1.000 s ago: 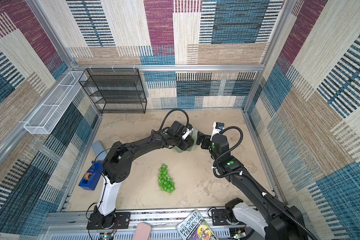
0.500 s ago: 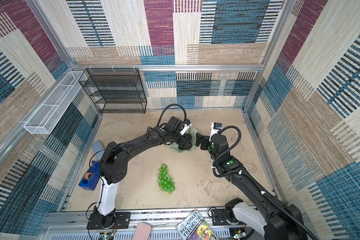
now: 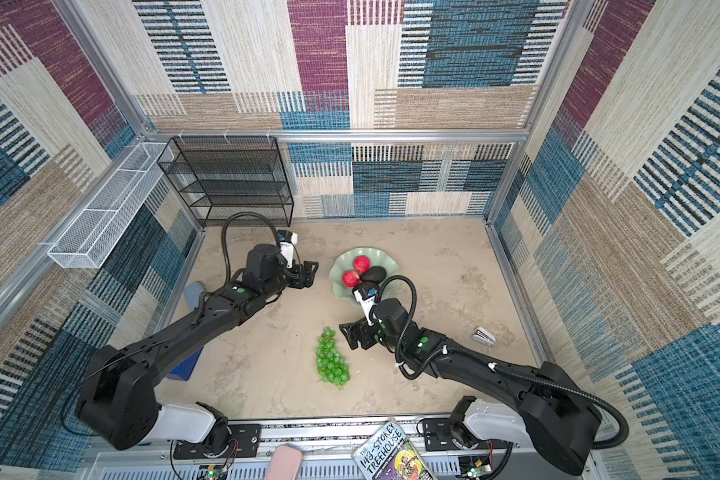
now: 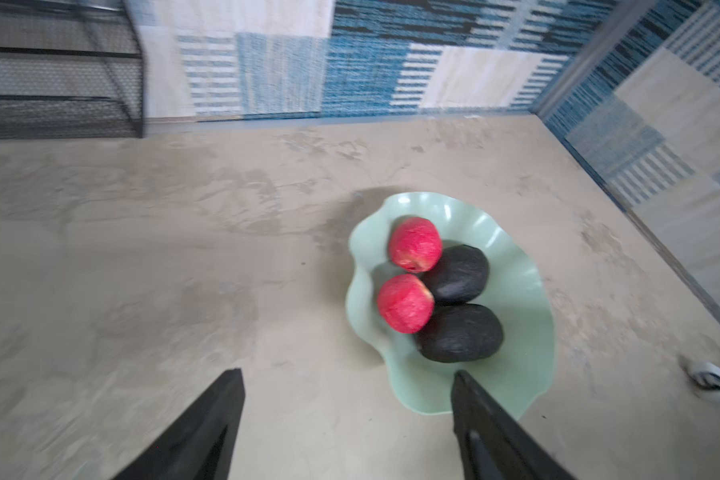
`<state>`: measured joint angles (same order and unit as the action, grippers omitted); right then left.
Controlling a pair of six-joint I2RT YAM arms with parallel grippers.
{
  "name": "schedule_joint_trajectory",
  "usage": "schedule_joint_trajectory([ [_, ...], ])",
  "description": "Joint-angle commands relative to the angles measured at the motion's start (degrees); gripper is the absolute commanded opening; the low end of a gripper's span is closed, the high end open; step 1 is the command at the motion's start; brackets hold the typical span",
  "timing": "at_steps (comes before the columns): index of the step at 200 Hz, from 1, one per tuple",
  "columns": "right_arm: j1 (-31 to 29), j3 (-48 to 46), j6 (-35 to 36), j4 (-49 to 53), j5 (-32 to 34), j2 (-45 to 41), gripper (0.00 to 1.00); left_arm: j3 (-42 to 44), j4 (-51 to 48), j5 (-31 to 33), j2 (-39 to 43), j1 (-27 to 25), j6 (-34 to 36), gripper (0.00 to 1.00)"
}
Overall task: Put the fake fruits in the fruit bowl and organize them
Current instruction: 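Grasp the green grapes with the right gripper while the left arm withdraws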
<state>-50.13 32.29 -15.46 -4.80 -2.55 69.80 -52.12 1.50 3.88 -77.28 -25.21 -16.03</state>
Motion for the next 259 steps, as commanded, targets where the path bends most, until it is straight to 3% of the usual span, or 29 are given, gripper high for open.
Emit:
schedule_joint_trajectory([
  [1, -4.21, -0.39, 0.43, -6.88, 0.42, 3.26, 0.97, 6.95, 3.99, 7.02, 5.58, 3.39, -5.48, 0.86],
  [49, -8.76, 1.17, 2.85, -10.98, -0.82, 12.24, 0.97, 18.19, 4.56, 3.38, 15.52, 11.41, -13.03, 0.89],
  [102, -11.83, 3.91, 1.92, -10.59, -0.92, 21.98, 0.94, 20.25, 3.37, 1.51, 18.77, 14.24, -13.32, 0.89],
  [119, -12.01, 4.56, 1.41, -10.03, -0.68, 23.87, 0.88, 20.47, 3.45, 0.88, 18.82, 14.73, -13.28, 0.89],
  [146, -11.98, 5.49, 0.56, -8.83, 1.22, 25.41, 0.69, 20.75, 3.76, 0.13, 18.53, 15.19, -13.48, 0.89],
  [163, -12.01, 5.62, -0.22, -8.65, 2.47, 25.27, 0.60, 20.96, 3.89, -0.02, 18.50, 15.45, -13.48, 0.89],
  [195, -11.54, 4.76, -1.44, -10.34, 3.43, 21.74, 0.51, 20.77, 3.78, -0.34, 18.56, 15.89, -13.15, 0.89],
  [228, -8.03, 4.32, -2.91, -12.60, 2.48, 15.89, 0.47, 20.66, 3.78, -0.87, 18.56, 16.24, -13.07, 0.90],
  [259, -0.89, 6.20, -1.98, -13.39, -0.37, 10.88, 0.47, 20.65, 3.95, -1.16, 18.56, 16.42, -13.32, 0.89],
])
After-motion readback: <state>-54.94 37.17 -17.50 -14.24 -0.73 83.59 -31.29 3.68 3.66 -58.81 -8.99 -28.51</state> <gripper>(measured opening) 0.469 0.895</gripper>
